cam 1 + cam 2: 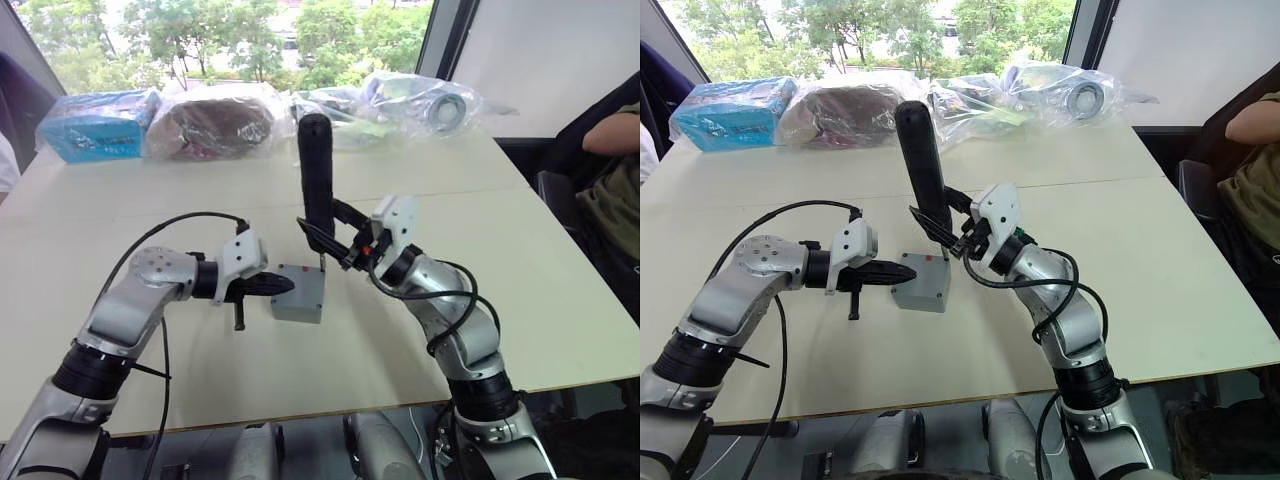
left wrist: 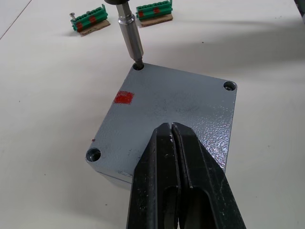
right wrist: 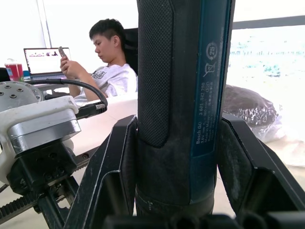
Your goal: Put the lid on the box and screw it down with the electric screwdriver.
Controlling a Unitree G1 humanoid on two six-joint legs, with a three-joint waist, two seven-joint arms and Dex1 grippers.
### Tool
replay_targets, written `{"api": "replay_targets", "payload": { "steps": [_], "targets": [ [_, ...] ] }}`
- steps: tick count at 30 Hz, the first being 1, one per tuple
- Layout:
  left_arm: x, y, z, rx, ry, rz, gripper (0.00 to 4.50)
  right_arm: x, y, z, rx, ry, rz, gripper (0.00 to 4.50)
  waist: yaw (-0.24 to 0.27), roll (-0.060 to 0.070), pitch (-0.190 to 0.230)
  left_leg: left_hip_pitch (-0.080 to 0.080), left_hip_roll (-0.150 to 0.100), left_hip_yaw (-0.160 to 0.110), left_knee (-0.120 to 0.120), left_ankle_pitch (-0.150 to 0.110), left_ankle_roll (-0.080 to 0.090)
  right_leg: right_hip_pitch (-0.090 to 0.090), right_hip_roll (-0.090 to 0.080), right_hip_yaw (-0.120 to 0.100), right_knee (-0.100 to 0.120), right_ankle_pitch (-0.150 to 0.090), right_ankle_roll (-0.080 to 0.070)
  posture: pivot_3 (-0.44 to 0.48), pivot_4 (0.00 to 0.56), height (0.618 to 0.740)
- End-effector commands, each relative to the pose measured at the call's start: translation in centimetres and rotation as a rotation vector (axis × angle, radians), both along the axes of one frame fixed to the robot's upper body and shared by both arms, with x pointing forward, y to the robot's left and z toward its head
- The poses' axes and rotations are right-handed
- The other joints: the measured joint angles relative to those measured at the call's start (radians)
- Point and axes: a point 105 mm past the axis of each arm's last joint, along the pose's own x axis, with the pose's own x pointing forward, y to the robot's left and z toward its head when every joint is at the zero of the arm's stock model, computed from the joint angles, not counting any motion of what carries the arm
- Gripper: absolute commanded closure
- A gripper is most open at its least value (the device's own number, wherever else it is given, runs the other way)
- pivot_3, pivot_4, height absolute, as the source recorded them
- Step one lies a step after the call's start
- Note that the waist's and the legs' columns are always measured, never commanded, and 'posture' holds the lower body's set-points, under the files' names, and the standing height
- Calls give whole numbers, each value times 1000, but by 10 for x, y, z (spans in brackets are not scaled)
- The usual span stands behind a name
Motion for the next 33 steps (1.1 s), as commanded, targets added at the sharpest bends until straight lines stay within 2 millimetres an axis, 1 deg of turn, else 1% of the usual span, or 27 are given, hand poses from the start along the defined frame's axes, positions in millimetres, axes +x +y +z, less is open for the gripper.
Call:
{"api": "replay_targets", "payload": {
  "steps": [1,10,15,22,30,33],
  "targets": [
    [-4,0,-9,28,27,-6,4500,-3,1,18,32,-65,5,2670,0,0,0,0,0,0,0,0,0,0,0,0,0,0,0,0,150,740],
    [-5,-1,-8,30,23,-8,4500,-4,1,28,54,-88,6,2670,0,0,0,0,0,0,0,0,0,0,0,0,0,0,0,0,150,740],
    [-4,-1,-8,30,21,-9,4500,-4,1,30,52,-91,8,2670,0,0,0,0,0,0,0,0,0,0,0,0,-1,0,0,0,150,740],
    [-4,-1,-8,31,20,-9,4500,-6,2,15,5,-61,28,2670,0,0,0,0,0,0,0,0,0,0,0,0,-1,0,0,0,150,740],
    [-4,-1,-8,30,20,-12,4500,-5,-3,12,-15,-70,11,2670,0,0,0,0,0,0,0,0,0,0,0,0,-1,0,0,0,150,740],
    [-4,-2,-8,30,19,-13,4500,-4,-4,8,-24,-63,4,2670,0,0,0,0,0,0,0,0,0,0,0,0,-1,0,0,0,150,740]
  ]
}}
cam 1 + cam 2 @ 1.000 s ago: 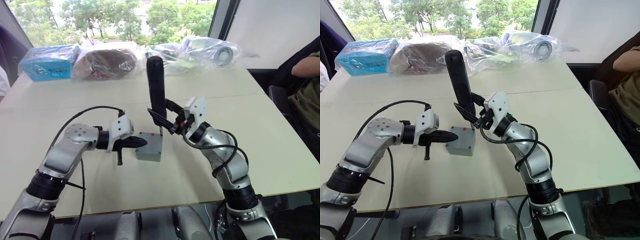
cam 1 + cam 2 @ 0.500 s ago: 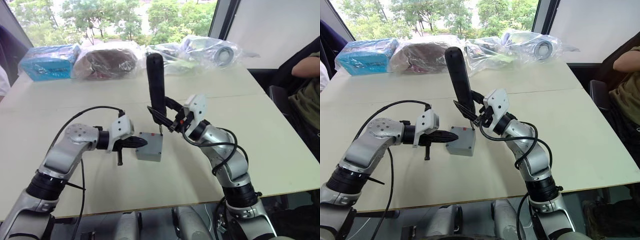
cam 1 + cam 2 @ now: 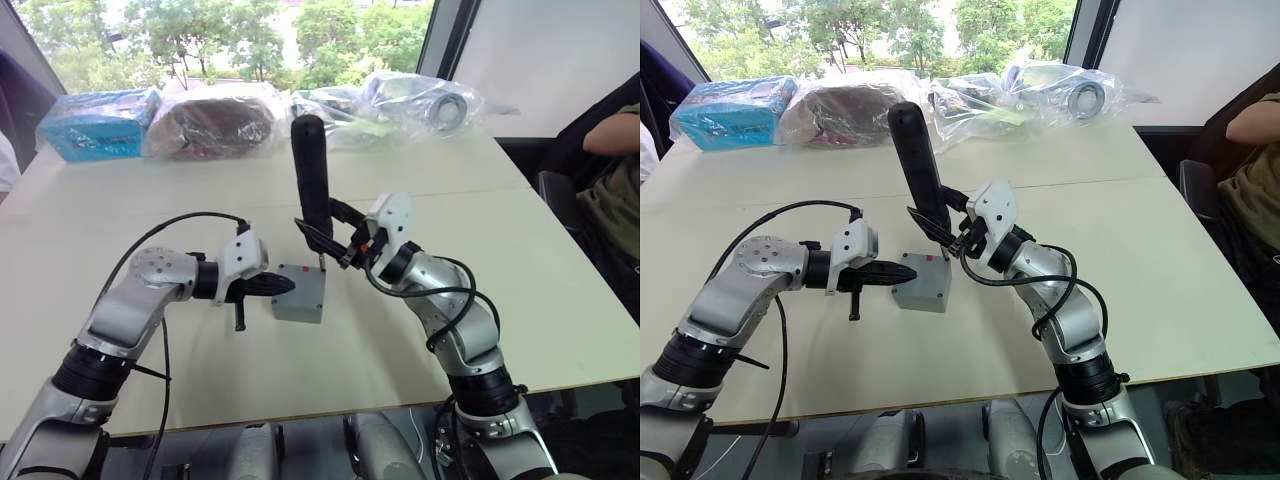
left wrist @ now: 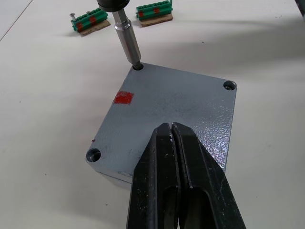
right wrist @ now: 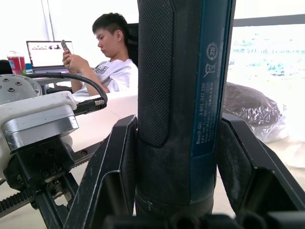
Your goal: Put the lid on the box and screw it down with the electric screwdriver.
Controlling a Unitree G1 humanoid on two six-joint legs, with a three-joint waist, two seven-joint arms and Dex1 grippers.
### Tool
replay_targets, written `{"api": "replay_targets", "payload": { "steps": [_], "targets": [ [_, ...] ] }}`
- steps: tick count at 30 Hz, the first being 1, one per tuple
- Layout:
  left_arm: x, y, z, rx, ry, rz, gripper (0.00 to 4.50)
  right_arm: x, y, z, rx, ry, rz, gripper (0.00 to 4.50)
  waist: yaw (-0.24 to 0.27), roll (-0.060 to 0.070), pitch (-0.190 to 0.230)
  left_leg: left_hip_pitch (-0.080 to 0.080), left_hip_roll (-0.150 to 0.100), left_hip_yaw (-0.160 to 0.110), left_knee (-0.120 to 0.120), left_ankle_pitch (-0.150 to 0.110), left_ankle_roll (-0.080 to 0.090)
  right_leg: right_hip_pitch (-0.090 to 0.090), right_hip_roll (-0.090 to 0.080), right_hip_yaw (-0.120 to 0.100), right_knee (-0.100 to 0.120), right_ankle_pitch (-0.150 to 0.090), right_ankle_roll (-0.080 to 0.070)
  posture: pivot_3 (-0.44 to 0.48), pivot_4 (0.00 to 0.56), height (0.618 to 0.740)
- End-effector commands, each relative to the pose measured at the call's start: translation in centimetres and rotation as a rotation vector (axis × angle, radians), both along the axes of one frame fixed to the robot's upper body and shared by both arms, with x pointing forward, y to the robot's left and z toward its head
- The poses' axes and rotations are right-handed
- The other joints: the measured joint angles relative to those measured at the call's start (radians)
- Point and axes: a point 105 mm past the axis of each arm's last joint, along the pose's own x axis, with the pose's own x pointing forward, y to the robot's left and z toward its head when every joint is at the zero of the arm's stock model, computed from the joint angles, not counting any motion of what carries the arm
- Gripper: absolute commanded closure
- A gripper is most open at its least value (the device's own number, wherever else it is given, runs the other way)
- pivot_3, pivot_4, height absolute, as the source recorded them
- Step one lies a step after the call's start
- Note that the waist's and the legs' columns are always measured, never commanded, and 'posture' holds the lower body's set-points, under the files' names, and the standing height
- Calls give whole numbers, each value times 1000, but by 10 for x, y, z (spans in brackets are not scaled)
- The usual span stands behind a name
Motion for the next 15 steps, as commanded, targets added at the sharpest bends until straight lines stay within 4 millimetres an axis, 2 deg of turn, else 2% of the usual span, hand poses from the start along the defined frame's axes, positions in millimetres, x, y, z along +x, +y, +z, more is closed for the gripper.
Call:
{"api": "replay_targets", "payload": {
  "steps": [1,6,10,15],
  "targets": [
    [-3,-1,-8,29,25,-12,4500,-4,-3,6,6,-47,-6,2670,0,0,0,0,0,0,0,0,0,0,0,0,0,0,0,0,150,740],
    [-3,-1,-10,34,25,-13,4500,-3,-4,-8,1,15,-16,2670,0,0,0,0,0,0,0,0,0,0,0,0,0,0,0,0,150,740],
    [-3,-1,-11,41,25,-13,4500,-2,-4,-32,-20,135,-21,2670,1,0,-1,0,0,0,0,0,0,0,0,0,0,0,0,0,150,740],
    [-3,1,-13,55,24,-10,4500,2,-4,-43,-36,223,-42,2670,0,-3,-4,1,0,0,0,0,0,1,0,0,0,0,0,0,150,740]
  ]
}}
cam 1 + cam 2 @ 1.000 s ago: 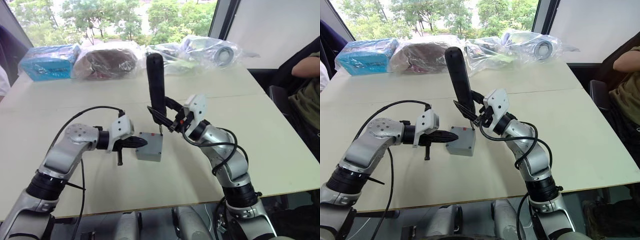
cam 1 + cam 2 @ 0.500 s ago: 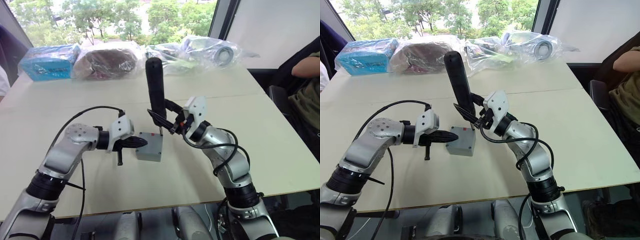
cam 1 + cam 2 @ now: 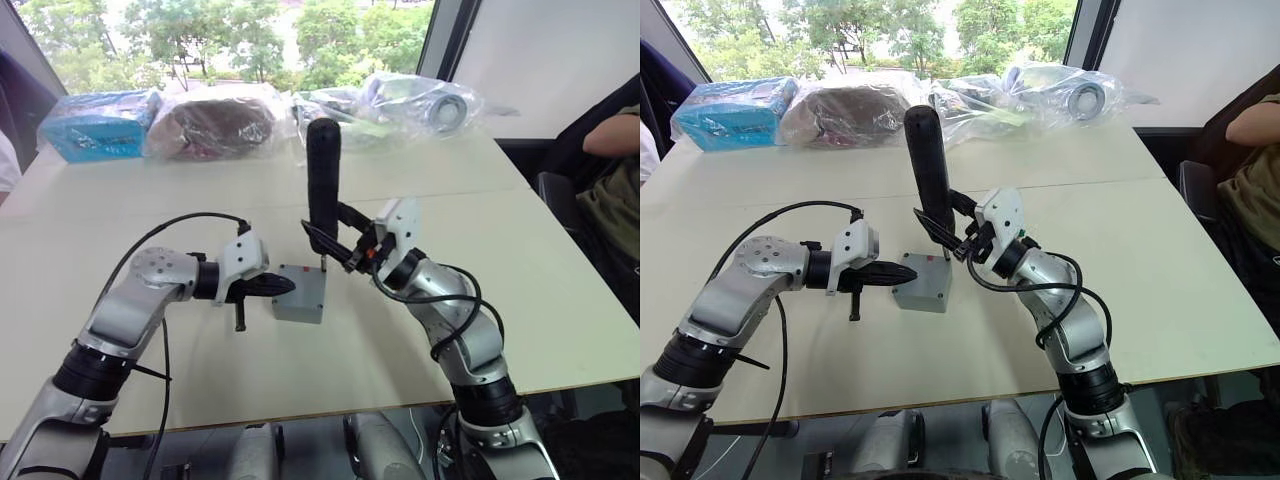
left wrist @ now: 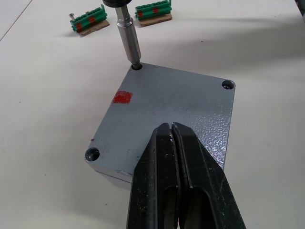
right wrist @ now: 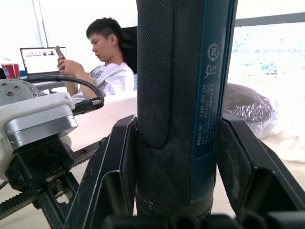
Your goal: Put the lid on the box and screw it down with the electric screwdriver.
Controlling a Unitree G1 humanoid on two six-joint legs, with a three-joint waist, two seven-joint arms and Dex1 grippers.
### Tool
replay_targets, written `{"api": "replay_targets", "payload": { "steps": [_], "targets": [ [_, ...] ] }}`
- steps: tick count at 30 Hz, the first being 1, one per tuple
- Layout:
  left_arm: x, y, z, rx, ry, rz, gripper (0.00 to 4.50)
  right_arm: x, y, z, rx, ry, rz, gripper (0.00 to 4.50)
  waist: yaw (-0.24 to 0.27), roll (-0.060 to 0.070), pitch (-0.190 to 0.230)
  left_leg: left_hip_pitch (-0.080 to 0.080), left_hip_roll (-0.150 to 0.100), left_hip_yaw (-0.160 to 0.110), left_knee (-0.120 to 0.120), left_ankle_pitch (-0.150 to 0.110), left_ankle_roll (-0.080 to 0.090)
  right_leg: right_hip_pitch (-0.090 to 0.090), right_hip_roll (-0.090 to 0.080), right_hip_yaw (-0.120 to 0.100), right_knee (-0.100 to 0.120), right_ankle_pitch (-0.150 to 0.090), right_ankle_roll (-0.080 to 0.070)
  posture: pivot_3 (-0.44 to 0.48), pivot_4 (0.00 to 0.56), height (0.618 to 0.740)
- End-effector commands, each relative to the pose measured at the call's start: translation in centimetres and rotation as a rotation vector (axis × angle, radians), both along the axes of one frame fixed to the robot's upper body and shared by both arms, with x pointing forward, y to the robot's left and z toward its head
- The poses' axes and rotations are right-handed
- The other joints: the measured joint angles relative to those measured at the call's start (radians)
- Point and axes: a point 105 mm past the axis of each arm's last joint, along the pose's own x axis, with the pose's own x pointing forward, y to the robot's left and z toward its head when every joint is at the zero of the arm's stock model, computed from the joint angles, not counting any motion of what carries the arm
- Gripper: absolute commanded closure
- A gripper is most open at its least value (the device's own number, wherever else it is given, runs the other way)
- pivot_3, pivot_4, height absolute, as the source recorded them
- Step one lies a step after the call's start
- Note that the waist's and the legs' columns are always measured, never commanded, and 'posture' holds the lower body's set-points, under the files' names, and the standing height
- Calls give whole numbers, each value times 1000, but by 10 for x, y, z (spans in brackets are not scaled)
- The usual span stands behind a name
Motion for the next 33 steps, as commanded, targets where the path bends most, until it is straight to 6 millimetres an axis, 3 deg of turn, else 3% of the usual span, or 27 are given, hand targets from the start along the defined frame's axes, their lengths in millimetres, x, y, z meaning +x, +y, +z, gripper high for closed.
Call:
{"api": "replay_targets", "payload": {
  "steps": [1,13,24,30,32,33],
  "targets": [
    [-3,2,-13,46,31,-5,4500,7,0,-34,-50,181,-26,2670,0,-1,-2,0,0,0,0,0,0,0,0,0,0,0,0,0,150,740],
    [-4,5,-21,73,38,-5,4500,7,-5,-56,-169,201,-61,2670,0,-6,-14,2,0,0,-1,0,0,1,0,0,-1,-1,-1,0,150,740],
    [-4,5,-22,75,45,-7,4500,10,-11,-52,-162,172,-88,2670,1,-6,-25,3,0,0,-3,0,0,2,-1,0,-2,-2,-2,0,150,740],
    [-5,4,-21,70,44,-11,4500,10,-13,-32,-104,103,-96,2670,1,-6,-25,3,0,0,-4,0,0,2,-1,0,-4,-2,-2,0,150,740],
    [-6,3,-21,67,43,-13,4500,11,-16,-15,-62,51,-108,2670,1,-6,-25,3,0,0,-4,0,0,2,-1,0,-4,-2,-2,0,150,740],
    [-6,2,-19,64,39,-15,4500,9,-18,6,-20,-1,-111,2670,1,-6,-25,3,0,0,-4,0,0,2,-1,0,-4,-2,-2,0,150,740]
  ]
}}
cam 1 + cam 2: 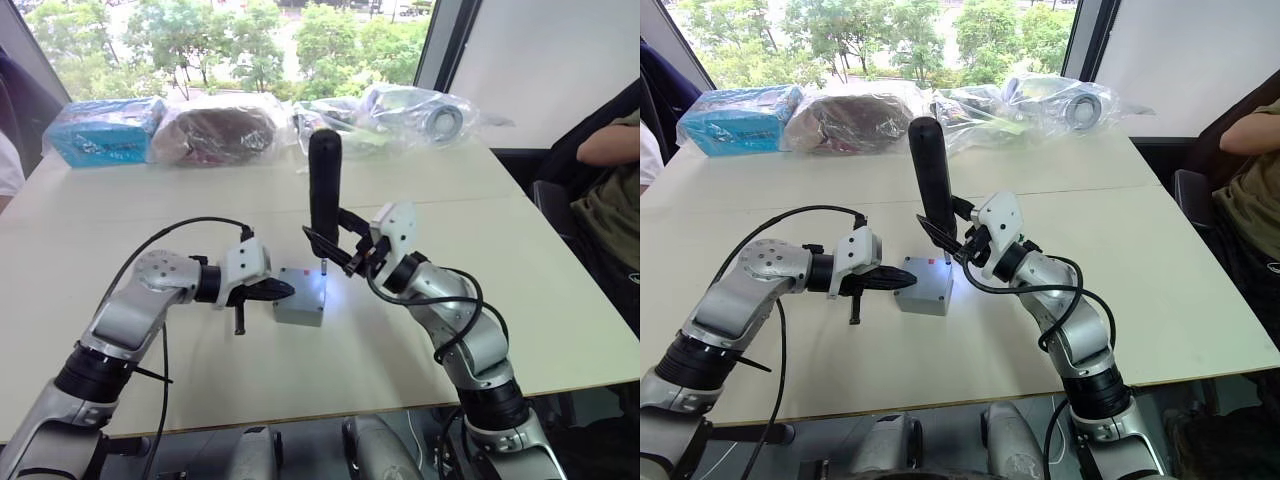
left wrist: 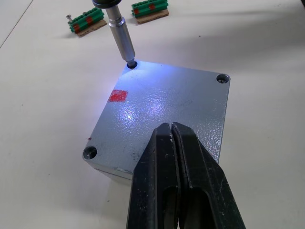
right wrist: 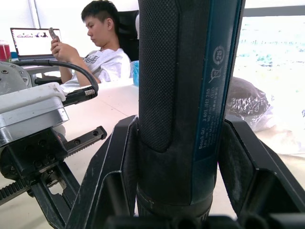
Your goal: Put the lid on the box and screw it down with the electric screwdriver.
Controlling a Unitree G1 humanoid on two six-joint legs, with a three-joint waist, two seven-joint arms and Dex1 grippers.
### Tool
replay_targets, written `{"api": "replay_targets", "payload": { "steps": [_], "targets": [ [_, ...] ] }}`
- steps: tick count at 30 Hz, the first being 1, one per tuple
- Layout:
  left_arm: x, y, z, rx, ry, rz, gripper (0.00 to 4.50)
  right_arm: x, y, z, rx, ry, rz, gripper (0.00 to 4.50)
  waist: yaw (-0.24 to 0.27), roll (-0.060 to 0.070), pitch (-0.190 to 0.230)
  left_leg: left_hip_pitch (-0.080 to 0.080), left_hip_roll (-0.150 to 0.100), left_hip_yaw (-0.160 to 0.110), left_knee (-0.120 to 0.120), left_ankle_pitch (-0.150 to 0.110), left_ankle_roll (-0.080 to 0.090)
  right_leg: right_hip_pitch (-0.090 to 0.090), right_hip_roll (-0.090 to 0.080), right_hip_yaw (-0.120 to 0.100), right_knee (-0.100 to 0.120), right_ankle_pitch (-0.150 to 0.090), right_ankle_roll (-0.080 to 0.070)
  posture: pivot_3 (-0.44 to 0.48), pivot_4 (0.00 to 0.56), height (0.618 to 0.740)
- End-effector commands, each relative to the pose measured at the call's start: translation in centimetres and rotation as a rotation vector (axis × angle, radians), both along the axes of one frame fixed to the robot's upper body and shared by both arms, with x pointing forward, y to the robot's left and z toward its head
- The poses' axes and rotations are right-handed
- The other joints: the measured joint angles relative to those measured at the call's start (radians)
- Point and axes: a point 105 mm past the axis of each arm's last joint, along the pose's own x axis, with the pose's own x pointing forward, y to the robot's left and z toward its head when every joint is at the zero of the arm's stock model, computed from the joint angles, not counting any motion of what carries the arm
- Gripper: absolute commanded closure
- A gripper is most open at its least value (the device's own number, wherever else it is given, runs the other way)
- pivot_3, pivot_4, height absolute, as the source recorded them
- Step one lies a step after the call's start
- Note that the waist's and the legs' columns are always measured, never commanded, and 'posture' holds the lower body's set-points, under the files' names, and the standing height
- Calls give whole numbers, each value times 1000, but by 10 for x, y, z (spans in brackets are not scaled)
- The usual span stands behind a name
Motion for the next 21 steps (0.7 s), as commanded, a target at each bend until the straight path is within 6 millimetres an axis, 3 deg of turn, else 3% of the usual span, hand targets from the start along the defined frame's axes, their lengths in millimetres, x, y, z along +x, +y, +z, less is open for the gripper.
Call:
{"api": "replay_targets", "payload": {
  "steps": [1,3,5,9,15,21],
  "targets": [
    [-5,2,-11,30,42,-2,4500,5,-14,26,58,-44,-57,2670,0,0,0,0,0,0,0,0,0,0,0,0,0,0,0,0,150,740],
    [-6,-1,-4,10,34,-7,4500,3,-24,63,170,-86,-71,2670,0,1,5,-2,0,0,0,0,0,-2,0,0,0,0,0,0,150,740],
    [-8,-2,2,-3,21,-13,4500,2,-36,87,236,-82,-85,2670,2,3,14,-4,0,0,0,0,0,-3,-1,0,0,0,0,0,150,740],
    [-12,-4,21,-44,-13,-28,4500,9,-64,108,243,-5,-164,2670,2,3,19,-7,-1,0,-1,0,0,-6,-1,0,0,1,0,0,150,740],
    [-21,-6,67,-155,-59,-59,4500,36,-134,84,-88,309,-479,2670,4,3,21,-20,-1,-1,-8,0,0,-20,-1,-1,-2,3,2,0,150,740],
    [-28,-6,87,-181,-98,-81,4500,40,-171,59,-236,610,-578,2670,-4,10,29,-20,-1,2,-11,0,0,-21,0,2,-6,3,2,0,150,740]
  ]
}}
